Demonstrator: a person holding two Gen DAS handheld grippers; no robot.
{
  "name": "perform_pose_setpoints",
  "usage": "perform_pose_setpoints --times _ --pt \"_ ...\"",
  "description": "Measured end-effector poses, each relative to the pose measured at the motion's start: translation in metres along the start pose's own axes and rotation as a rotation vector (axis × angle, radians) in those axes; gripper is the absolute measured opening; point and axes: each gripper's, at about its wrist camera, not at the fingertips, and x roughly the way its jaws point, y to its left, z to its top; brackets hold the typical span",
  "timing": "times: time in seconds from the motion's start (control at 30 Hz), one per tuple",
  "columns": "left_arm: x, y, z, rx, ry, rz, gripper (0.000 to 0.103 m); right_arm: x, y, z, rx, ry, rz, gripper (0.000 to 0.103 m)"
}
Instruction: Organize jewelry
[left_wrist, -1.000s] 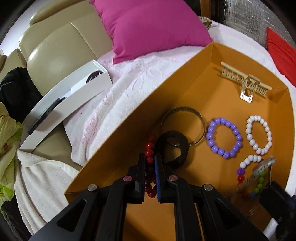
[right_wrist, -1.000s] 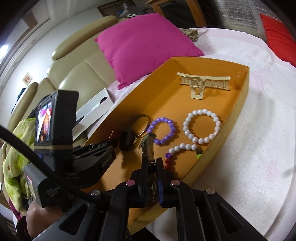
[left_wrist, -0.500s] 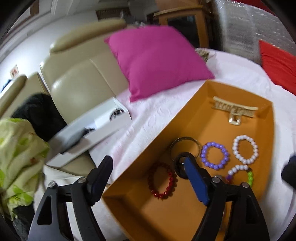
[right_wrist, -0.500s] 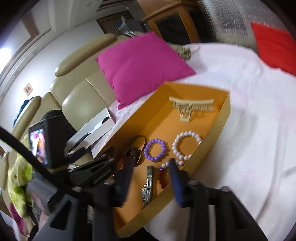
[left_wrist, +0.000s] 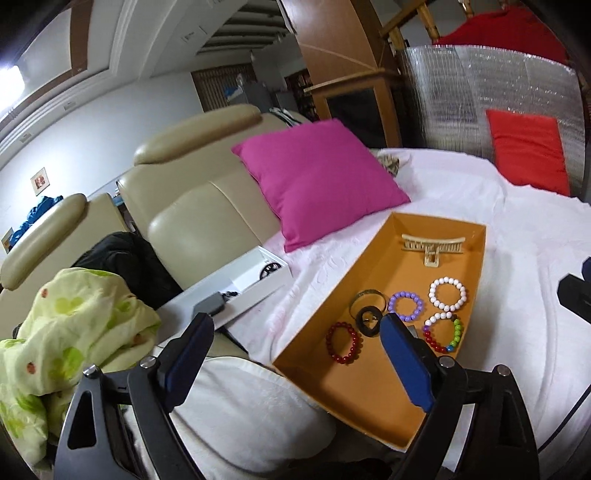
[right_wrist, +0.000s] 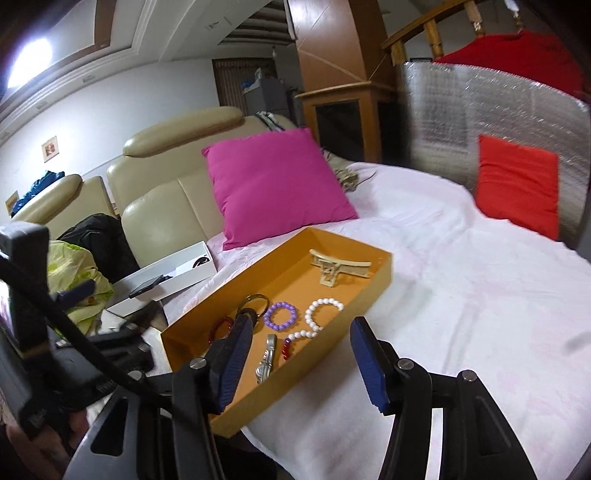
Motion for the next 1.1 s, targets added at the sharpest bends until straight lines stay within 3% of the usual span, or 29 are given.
perform_pose_setpoints --times 0.27,0.47,1.1 --pt "-0.047 0.022 -0.002 -0.025 -0.044 -0.017 0.092 -0.054 0.012 -0.01 -0.025 -0.01 -0.048 0.064" --pt "-0.076 0.031 -0.005 -0.024 -0.077 -0.037 0.093 -0.079 0.031 -0.012 -0.041 -0.015 -0.038 0.066" --pt "-0.108 0.05 -0.006 -0.044 -0.142 -0.041 0.096 -0.085 0.072 -0.014 -0.082 -0.006 -0.033 0.067"
